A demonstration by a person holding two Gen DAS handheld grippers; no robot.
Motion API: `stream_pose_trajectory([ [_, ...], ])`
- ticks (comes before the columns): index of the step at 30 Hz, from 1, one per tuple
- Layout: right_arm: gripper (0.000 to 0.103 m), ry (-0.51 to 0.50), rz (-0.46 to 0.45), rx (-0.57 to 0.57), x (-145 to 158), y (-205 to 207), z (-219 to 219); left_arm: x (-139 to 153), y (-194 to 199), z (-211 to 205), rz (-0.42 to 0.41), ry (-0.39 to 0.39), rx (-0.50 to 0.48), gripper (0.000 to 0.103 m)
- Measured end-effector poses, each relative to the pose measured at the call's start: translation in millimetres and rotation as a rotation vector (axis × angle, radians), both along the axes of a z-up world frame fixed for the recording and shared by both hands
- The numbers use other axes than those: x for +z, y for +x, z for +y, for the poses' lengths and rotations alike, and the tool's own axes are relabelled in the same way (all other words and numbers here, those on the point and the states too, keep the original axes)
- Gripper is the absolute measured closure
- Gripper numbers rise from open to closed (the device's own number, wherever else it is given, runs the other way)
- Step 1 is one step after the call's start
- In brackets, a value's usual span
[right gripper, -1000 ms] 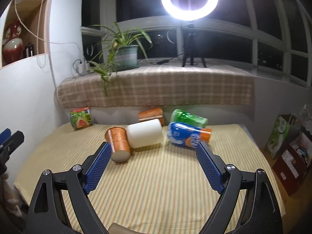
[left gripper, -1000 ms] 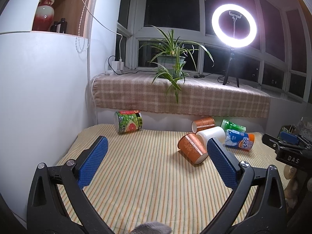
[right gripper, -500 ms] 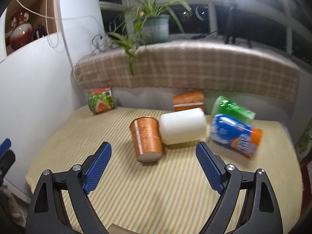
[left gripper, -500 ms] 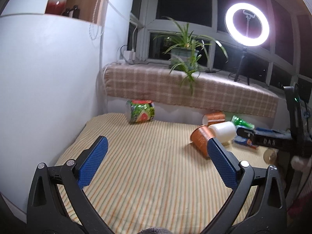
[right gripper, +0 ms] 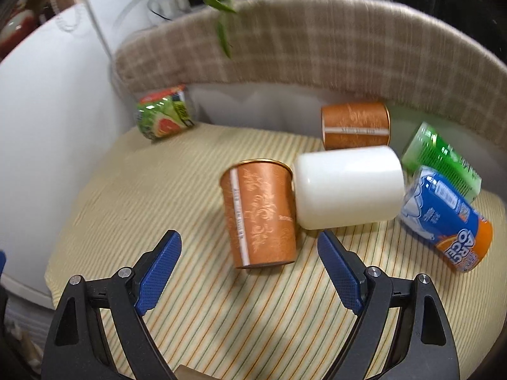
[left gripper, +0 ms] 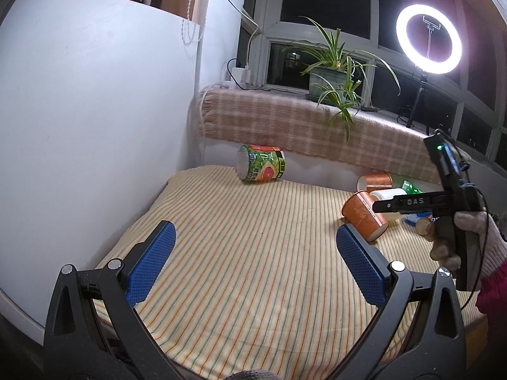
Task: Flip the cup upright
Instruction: 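Move the right tool toward the orange cup lying on its side, then close the right gripper around the middle of the orange cup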
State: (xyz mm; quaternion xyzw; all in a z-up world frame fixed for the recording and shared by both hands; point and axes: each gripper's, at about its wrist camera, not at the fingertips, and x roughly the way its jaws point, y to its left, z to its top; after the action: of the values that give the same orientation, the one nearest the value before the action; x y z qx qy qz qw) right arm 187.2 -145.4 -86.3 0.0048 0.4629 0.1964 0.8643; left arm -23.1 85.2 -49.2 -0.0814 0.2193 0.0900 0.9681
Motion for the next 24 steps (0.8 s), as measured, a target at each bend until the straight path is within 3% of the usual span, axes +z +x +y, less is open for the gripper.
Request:
stream_pose_trajectory([
  [7,0.019,0.038,0.119,-0.039,-19.5,18.5,-6.6,0.1,-0.6,4.3,-0.004,-0.011,0.005,0.000],
  [10,0.027,0.055,0.152,-0.042,-24.9,23.3,-7.5,-0.4,0.0,5.0,-0.005,-0.011,0.005,0.000],
  [15,0.027,0.053,0.177,-0.038,-31.0,31.3,-2.9,0.0,0.6,5.3,-0.005,-0.011,0.006,0.000],
  [19,0.044,0.062,0.207,-0.041,-37.3,36.3,0.4,0.2,1.0,6.1,-0.006,-0.010,0.010,0.000],
  [24,0.045,0.066,0.217,-0.039,-38.8,35.7,0.0,0.3,1.8,7.1,-0.006,-0.010,0.016,0.000],
])
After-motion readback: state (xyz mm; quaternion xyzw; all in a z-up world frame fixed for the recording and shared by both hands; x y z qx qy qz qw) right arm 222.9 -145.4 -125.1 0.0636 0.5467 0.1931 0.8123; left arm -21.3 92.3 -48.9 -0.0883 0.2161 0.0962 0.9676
